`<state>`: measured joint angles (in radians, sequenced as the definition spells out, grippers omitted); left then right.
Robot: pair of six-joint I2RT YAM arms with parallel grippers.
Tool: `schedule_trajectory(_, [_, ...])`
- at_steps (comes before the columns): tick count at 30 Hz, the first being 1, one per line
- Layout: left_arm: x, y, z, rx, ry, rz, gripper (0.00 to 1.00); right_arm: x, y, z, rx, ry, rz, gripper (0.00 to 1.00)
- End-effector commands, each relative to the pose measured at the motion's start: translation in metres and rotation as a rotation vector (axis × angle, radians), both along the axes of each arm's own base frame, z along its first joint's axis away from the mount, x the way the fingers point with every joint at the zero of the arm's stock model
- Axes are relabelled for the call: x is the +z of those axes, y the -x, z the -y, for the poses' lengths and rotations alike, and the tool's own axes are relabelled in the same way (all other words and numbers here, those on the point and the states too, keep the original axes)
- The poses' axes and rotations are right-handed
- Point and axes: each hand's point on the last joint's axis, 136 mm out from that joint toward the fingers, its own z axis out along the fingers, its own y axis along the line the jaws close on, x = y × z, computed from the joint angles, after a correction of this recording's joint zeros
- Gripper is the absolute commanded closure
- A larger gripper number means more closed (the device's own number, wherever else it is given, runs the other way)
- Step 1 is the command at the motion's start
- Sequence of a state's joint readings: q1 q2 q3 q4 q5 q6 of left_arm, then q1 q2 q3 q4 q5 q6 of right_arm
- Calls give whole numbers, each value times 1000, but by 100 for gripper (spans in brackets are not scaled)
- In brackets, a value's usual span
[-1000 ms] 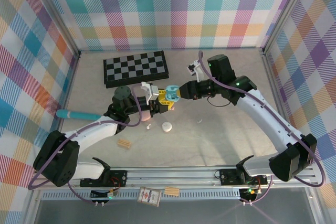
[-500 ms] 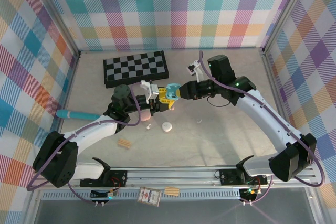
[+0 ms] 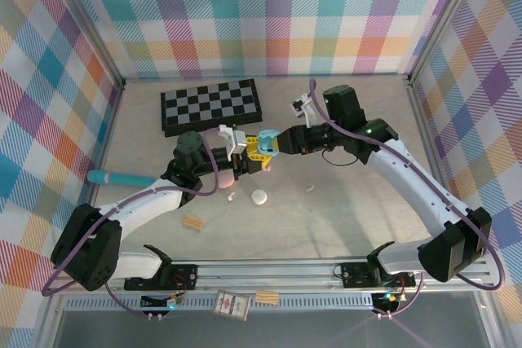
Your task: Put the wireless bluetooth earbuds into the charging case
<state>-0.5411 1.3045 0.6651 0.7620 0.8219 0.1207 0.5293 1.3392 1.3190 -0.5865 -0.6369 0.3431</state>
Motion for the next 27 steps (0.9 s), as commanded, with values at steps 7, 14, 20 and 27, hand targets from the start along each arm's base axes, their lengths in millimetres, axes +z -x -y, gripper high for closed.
schedule_trajectory(7, [14, 2, 6, -31, 27, 67, 68, 25, 0, 22, -100, -45, 147, 40])
schedule_trajectory(14, [12, 4, 5, -33, 13, 81, 68, 31, -41, 23, -240, 23, 128, 23])
schedule_trajectory(20, [18, 4, 5, -33, 25, 73, 68, 8, -53, 10, -205, 105, 64, 20])
schedule_trajectory(27, [24, -3, 5, 2, 45, 77, 68, 4, -33, 7, -146, 116, 72, 16])
